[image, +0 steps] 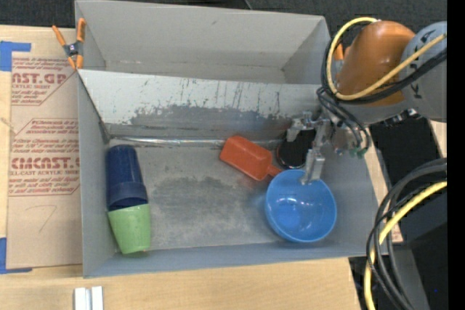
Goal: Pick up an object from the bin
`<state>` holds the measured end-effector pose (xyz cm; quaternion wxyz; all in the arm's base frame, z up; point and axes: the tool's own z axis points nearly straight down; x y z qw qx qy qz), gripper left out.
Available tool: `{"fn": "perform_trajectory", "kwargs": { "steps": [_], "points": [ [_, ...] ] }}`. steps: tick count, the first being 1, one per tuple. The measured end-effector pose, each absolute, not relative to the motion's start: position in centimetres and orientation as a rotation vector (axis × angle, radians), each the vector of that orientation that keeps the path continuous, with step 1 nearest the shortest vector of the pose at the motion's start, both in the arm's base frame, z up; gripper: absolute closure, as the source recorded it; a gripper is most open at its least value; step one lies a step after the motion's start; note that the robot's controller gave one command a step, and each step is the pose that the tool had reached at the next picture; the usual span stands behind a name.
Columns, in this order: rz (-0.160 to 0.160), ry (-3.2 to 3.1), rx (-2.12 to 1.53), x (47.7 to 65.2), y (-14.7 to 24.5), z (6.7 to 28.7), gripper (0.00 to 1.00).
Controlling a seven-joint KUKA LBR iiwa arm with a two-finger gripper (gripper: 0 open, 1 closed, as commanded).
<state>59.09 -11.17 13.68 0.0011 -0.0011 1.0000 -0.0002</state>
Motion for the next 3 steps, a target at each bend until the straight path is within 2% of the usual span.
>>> {"fn": "perform_trajectory", "kwargs": {
  "steps": [1, 2, 3],
  "points": [
    [-0.001, 3.139, -0.004, 59.1, -11.2, 13.7, 0.00],
    [0.004, 3.151, -0.008, 58.7, -11.0, 15.8, 0.00],
    [0.000, 3.142, -0.015, 57.1, -13.8, 23.1, 0.00]
  ]
}}
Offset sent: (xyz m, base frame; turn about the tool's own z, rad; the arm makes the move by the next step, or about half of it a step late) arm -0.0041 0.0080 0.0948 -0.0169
